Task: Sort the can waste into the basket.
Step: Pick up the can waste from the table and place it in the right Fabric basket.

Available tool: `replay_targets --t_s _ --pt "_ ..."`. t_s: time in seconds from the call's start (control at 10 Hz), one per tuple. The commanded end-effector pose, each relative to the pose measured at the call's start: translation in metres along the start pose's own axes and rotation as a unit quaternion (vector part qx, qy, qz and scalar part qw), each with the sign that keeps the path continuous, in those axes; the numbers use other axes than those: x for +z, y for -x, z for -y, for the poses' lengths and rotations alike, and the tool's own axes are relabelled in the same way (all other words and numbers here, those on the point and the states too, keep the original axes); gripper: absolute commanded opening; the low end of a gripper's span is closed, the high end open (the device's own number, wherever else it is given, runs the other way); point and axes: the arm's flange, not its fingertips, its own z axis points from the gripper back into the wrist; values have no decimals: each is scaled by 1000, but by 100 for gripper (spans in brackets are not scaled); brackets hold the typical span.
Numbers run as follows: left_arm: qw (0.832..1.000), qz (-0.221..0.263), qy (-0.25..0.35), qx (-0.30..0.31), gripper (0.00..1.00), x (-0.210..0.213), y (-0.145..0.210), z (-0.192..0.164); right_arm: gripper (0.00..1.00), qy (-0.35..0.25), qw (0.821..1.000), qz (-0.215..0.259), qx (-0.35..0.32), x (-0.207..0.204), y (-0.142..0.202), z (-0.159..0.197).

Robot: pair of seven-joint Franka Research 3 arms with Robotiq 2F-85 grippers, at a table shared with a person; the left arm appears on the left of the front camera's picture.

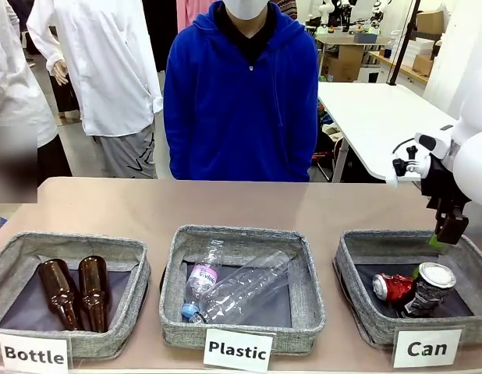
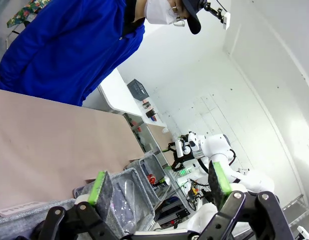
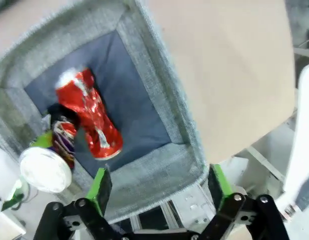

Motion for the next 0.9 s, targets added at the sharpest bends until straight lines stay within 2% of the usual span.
replay_targets --t_s 0.0,0.1,0.2,0.3,0.4,0.5,0.6,0.7,0.8 --pt "1000 -4 3 -8 100 1 2 -1 100 -127 985 84 -76 12 0 13" --pt "1000 -4 3 -8 100 1 2 -1 100 -246 933 154 -215 23 3 20" --pt "1000 -4 3 -8 100 1 2 -1 100 -346 831 268 -344 35 12 24" --pt "1000 -4 3 -8 100 1 2 -1 100 -397 694 391 -456 42 26 30" --pt "1000 -4 3 -8 100 1 2 -1 100 -422 603 489 -468 44 39 31" --pt "1000 -4 3 -8 100 1 2 -1 100 -465 517 557 -455 42 49 31" --pt "1000 -4 3 -8 100 1 2 -1 100 -495 390 621 -466 29 64 28" --pt "1000 -4 3 -8 100 1 2 -1 100 -496 317 673 -448 17 76 21" --pt "1000 -4 3 -8 100 1 2 -1 100 -492 251 702 -450 10 83 15"
